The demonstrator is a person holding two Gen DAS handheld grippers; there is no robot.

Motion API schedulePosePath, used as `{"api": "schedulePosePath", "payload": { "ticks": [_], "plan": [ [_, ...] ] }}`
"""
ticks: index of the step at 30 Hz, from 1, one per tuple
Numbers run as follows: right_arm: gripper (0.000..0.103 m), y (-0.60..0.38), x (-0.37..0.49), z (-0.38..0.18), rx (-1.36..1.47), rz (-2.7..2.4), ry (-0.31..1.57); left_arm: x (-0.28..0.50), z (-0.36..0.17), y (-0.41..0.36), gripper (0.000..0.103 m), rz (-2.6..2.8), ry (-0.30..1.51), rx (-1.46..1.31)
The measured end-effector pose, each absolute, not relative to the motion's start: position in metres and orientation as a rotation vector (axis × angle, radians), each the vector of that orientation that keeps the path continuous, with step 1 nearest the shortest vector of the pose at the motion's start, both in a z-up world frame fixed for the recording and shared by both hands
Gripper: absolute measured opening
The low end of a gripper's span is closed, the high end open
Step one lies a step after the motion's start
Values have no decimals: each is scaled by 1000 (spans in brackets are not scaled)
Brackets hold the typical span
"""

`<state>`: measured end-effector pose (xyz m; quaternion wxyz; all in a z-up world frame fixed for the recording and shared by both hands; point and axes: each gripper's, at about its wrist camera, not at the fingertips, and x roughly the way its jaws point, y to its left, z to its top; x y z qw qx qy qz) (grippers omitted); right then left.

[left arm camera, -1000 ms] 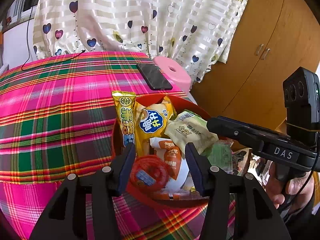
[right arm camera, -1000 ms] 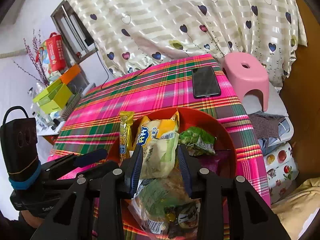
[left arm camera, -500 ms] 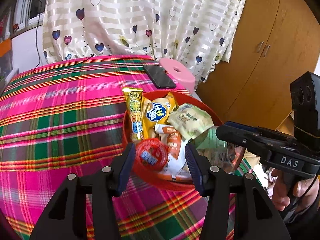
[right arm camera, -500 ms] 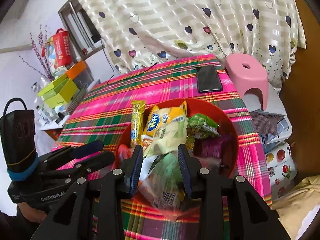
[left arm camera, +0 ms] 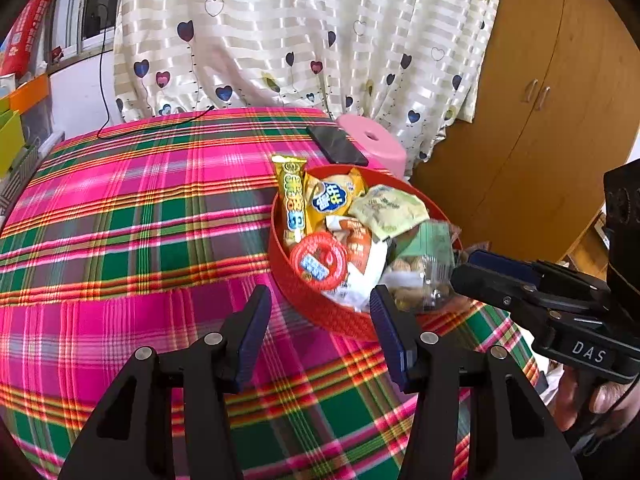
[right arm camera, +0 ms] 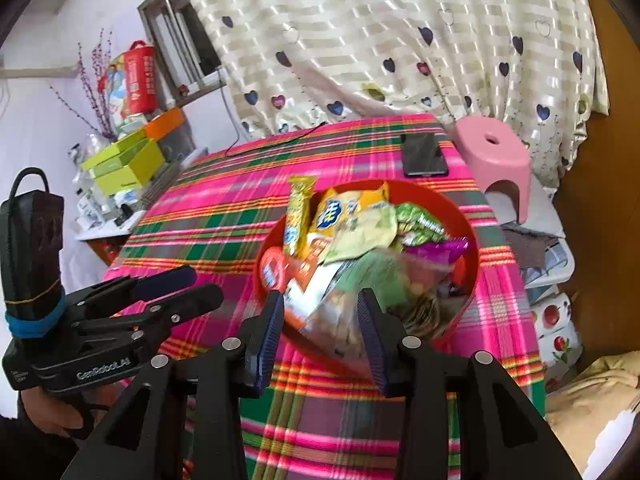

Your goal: Organize snacks

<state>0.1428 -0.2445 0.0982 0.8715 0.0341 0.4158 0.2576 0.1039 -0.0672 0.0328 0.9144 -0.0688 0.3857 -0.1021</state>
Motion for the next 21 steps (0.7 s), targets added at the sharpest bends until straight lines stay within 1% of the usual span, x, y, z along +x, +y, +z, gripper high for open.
{"api": "schedulePosePath", "payload": {
  "ticks": [11, 21],
  "plan": [
    [37, -239, 112, 98, -12, 535, 834, 82, 26, -77, 52, -200, 792, -111],
    [39, -243, 111, 95, -21, 499, 843, 78, 22, -79, 52, -181, 792, -101]
  ]
}}
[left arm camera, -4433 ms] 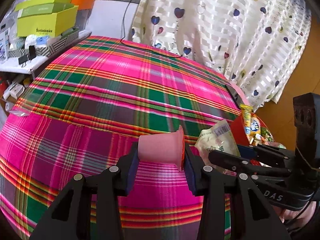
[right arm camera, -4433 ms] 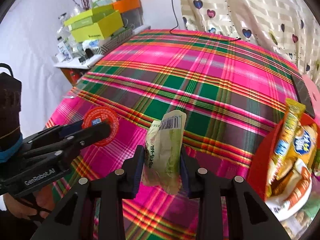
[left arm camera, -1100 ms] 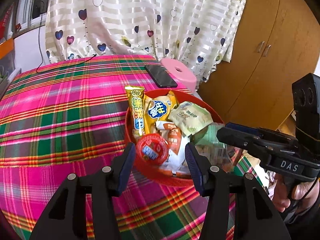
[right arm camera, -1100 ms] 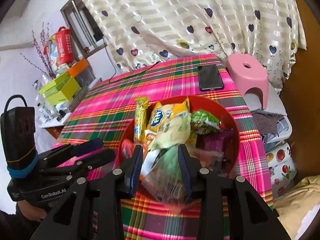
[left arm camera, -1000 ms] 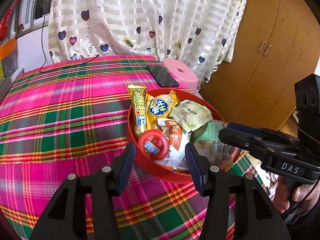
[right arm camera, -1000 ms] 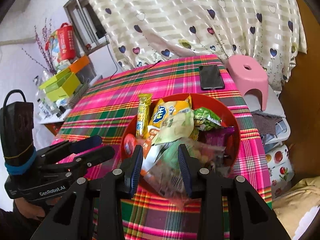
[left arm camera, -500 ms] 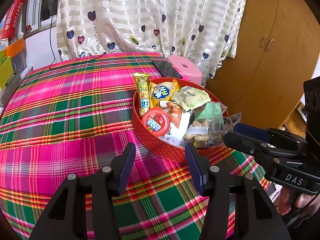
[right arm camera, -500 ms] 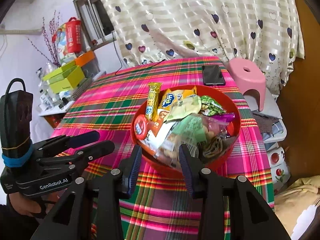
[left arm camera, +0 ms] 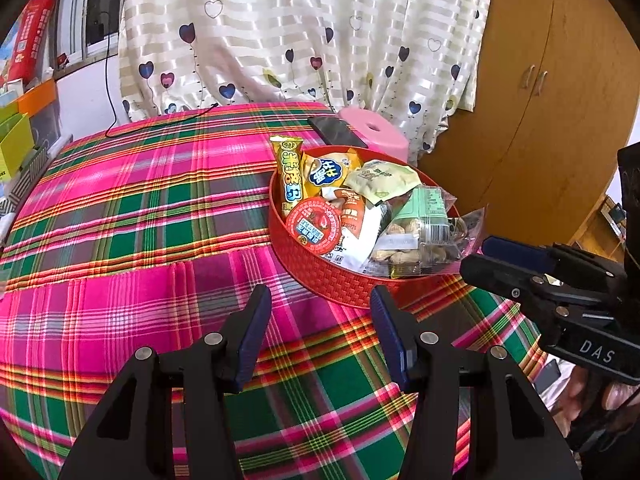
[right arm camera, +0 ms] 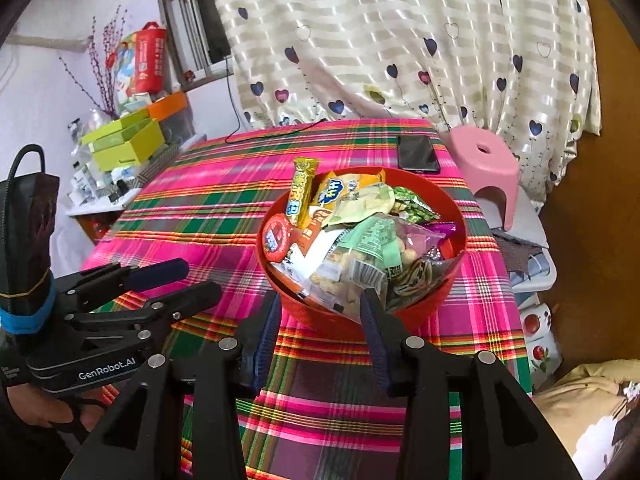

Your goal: Organize snacks

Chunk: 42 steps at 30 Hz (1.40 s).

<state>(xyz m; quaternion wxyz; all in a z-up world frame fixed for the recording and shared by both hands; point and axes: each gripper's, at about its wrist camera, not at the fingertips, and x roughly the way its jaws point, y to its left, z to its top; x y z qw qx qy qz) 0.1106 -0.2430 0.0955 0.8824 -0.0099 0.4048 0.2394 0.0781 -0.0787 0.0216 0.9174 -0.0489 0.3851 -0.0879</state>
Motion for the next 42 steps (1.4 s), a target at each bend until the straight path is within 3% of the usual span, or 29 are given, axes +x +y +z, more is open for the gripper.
{"api": "schedulePosePath", "payload": {
  "ticks": [42],
  "plan": [
    [39, -247, 148, 79, 35, 483, 923, 113, 12, -82, 52, -214, 827, -108]
  ]
}}
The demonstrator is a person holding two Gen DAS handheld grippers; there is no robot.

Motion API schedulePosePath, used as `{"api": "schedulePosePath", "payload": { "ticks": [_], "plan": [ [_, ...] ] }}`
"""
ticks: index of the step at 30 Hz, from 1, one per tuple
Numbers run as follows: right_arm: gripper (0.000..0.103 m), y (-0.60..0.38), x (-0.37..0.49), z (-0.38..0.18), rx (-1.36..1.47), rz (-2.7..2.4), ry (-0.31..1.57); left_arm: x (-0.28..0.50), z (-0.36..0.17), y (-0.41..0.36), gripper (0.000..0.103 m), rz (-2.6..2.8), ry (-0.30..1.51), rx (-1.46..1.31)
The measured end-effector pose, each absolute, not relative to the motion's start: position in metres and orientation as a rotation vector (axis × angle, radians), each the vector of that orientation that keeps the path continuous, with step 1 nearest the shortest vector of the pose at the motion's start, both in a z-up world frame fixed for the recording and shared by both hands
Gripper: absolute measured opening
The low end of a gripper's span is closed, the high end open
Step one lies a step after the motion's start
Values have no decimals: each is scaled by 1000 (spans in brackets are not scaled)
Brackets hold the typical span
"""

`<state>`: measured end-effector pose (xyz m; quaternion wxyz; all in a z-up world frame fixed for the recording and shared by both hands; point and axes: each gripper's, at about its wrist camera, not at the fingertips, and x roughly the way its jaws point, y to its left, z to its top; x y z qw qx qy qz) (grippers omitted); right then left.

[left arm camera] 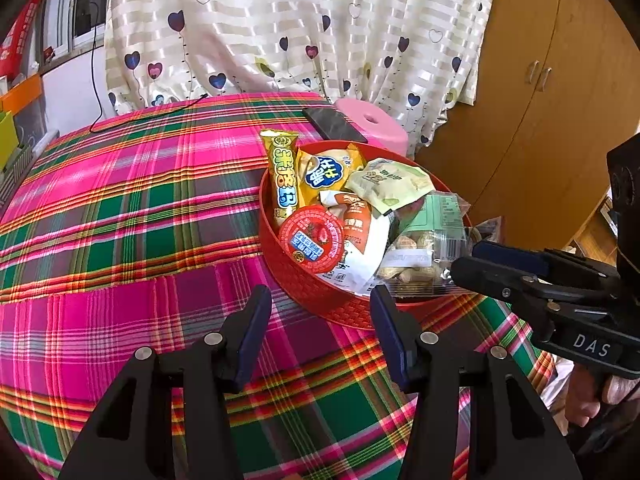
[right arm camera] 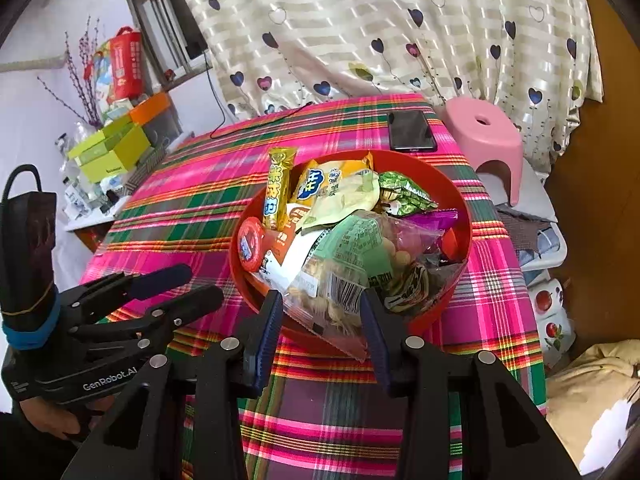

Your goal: Organize snacks

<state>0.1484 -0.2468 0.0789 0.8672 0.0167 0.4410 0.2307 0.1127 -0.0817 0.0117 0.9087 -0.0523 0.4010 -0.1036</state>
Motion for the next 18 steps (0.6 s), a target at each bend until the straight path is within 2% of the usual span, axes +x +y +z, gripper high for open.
{"api": "schedulePosePath", "payload": {
  "ticks": [10, 18],
  "plan": [
    [39, -246, 145, 79, 36, 481, 927, 112, 10, -85, 52, -216, 862, -125],
    [39, -249, 142, 79, 40, 472, 921, 107, 14, -87, 52, -220, 823, -107]
  ]
}}
